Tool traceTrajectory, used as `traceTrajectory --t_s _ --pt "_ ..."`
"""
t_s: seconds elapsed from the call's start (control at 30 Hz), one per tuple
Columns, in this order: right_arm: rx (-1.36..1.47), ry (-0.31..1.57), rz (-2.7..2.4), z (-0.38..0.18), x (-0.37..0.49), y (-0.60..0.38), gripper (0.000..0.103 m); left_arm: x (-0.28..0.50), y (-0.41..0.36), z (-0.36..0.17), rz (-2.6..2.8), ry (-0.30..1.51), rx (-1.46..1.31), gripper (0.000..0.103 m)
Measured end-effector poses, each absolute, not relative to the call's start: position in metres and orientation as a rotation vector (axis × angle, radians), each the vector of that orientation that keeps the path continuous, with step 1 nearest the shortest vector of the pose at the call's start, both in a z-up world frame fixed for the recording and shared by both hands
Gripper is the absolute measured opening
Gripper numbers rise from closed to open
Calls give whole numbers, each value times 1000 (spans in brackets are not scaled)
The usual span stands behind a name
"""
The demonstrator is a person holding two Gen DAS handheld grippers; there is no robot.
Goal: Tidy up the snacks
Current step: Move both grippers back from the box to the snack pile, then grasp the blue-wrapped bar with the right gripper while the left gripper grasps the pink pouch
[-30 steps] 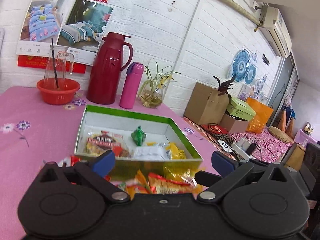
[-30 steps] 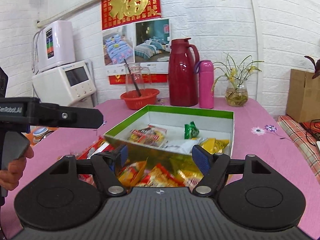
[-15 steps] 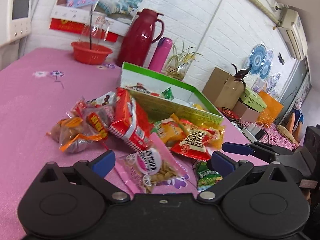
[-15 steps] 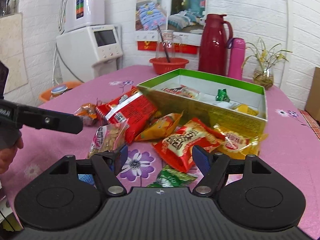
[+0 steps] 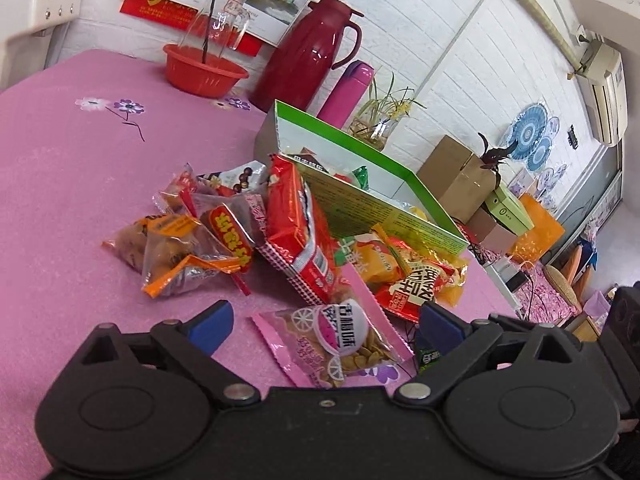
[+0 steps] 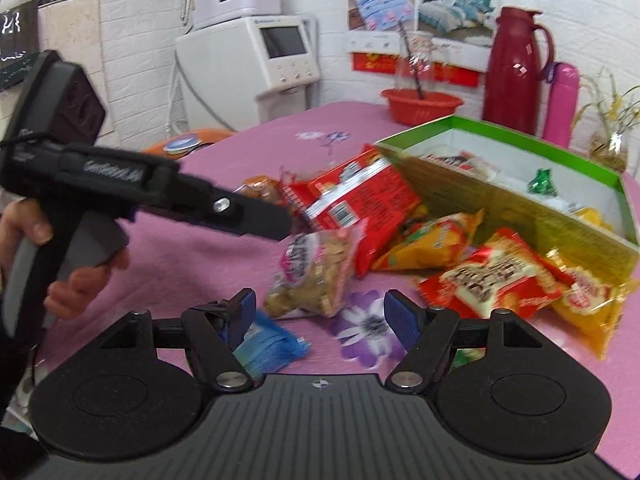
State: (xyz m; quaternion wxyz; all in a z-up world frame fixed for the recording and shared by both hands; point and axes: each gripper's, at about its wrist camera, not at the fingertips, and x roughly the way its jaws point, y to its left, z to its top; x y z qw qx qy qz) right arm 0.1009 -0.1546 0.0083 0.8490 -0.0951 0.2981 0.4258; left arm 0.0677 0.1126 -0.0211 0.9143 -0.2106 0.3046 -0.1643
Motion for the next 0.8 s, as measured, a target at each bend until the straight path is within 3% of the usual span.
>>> traceTrajectory --t_s 0.17,0.37,0.5,0.6,0.8 --pt "-217 711 931 -7 85 -137 103 85 108 -18 -364 647 -386 103" --pt "-315 682 903 -15 69 -133 103 98 87 -18 -443 672 -279 78" --pt "-306 688 859 -14 70 -151 103 101 78 -28 -460 697 -235 76" --pt "-288 697 826 -12 74 -159 103 102 73 -33 -462 715 -209 67" --pt "-327 641 890 -13 63 -148 103 105 66 -39 -463 739 -162 67"
